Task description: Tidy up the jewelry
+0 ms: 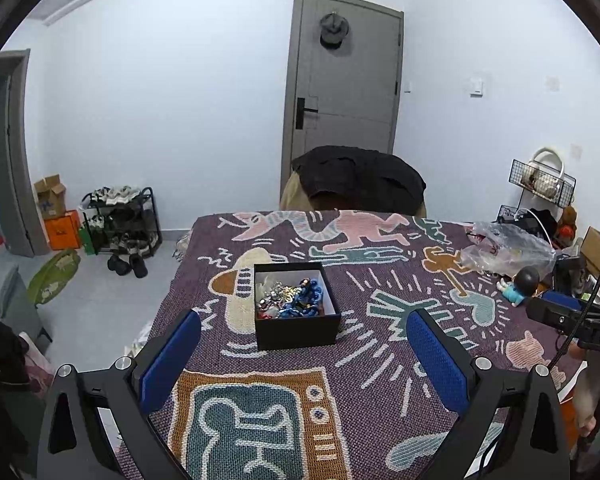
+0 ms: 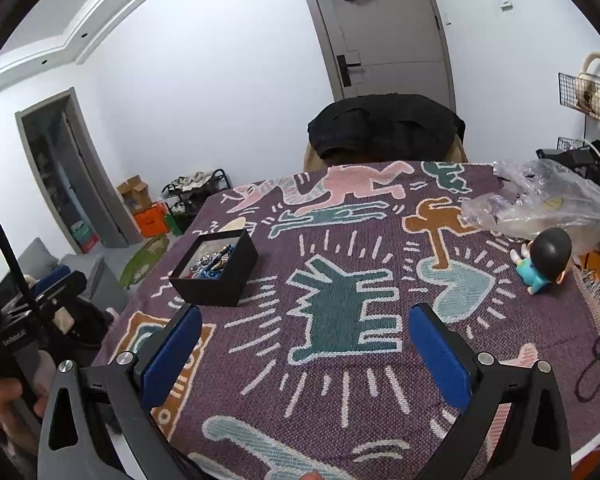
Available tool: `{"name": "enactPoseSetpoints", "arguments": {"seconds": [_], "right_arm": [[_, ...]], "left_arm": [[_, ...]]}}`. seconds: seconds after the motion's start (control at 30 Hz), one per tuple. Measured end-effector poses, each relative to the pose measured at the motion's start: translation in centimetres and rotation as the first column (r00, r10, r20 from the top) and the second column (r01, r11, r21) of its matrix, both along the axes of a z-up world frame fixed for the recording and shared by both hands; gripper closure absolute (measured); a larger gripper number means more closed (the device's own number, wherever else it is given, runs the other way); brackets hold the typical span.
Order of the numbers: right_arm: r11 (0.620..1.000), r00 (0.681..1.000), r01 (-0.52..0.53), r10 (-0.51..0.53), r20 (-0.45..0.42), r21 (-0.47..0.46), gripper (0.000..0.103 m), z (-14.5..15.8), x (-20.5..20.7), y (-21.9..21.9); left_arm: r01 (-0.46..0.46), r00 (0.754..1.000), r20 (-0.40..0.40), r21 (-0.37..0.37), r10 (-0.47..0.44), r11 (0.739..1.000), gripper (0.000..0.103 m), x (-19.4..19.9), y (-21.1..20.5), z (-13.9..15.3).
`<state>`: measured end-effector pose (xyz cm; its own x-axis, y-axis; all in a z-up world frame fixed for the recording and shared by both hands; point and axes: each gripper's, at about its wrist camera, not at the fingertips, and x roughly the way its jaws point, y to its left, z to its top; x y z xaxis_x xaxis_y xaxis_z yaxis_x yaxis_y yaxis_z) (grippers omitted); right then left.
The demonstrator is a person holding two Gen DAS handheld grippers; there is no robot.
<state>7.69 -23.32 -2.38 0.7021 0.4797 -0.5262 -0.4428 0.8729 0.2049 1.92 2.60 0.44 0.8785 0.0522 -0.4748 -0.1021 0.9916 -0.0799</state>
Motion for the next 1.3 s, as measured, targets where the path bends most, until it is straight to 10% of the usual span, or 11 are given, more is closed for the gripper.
{"name": "enactPoseSetpoints", "arguments": {"seconds": [1.3], "right_arm": [[1.0, 1.0, 0.011, -0.011, -0.011, 0.008, 0.0, -0.55, 0.05, -0.1]], "left_arm": [[0.004, 1.0, -0.011, 0.003, -0.004, 1.0, 0.0, 0.05, -0.04, -0.21]]}}
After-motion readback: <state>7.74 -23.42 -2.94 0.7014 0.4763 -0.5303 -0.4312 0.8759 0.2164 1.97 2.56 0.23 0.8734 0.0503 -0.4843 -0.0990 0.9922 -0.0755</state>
